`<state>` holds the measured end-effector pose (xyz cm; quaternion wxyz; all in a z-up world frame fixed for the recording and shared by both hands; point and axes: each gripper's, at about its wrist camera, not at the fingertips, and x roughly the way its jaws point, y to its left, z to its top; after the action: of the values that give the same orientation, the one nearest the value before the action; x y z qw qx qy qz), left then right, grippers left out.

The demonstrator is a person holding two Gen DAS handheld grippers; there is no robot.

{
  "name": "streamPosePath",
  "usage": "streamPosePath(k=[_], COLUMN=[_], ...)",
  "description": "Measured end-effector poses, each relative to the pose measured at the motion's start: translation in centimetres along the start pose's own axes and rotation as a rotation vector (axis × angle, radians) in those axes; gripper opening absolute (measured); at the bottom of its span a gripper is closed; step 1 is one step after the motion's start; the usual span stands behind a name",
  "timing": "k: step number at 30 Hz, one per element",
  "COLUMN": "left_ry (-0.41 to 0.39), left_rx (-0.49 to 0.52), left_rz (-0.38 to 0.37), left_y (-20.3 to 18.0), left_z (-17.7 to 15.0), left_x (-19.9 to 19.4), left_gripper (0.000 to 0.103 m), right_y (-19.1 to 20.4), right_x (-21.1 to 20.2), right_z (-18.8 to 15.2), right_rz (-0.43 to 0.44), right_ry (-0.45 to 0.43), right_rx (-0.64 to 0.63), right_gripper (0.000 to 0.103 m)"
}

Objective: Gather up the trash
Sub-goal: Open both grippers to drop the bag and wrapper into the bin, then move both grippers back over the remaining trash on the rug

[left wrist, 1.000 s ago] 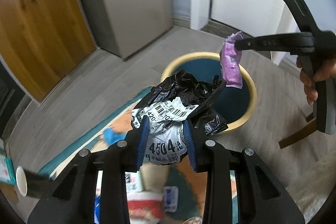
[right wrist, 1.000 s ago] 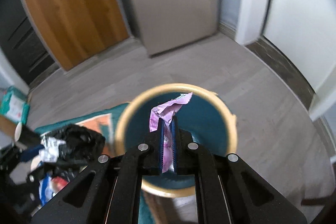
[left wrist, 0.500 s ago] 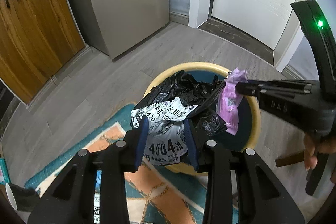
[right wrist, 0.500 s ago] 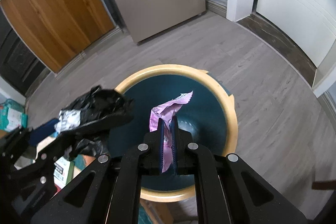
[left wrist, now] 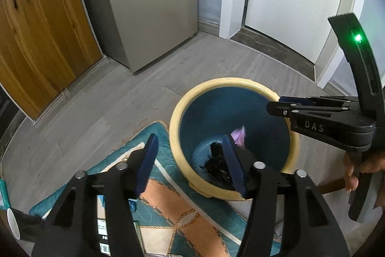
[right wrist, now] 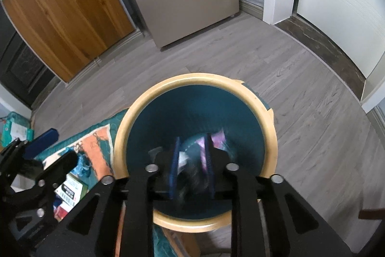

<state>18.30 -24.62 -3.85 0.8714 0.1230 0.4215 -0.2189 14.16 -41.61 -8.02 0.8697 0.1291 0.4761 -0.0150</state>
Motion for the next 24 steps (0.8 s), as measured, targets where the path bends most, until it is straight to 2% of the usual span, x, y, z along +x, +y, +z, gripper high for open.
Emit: streamPosePath(k=[4,6,12,17,24], left_ry=[-0.017,-0.026,-0.065,-0.112,-0.143], left_rx=[-0.023,-0.028,-0.031,-0.063,-0.102], left_rz=[0.019,0.03,0.056,0.081,0.119], left_y=[1.3,1.7,2.8,4.5,7.5], left_z=[-0.4,-0.6,-1.3,-2.5,-4.7], left_x=[-1.2,-2.2,-6.0,-10.3,-15.0], left_gripper=[0.07,0.074,0.084,0.094,0.097], right_y=[0.4,0.6,1.3,2.6,6.4], right_x=[-0.8,-1.6,-3.7,-5.8,-8.6], right_z=[-0.1,-0.1,-0.8,-1.7,-3.9], right_rz=[0.014,0.02,0.05,0.059,0.114], right_ry=[-0.022,-0.041,-0.082,-0.126,-0.182], right_rx=[-0.001,-0.004,-0.012,-0.037,-0.107], right_gripper=[0.054,0.069,0.091,0.095,0.098])
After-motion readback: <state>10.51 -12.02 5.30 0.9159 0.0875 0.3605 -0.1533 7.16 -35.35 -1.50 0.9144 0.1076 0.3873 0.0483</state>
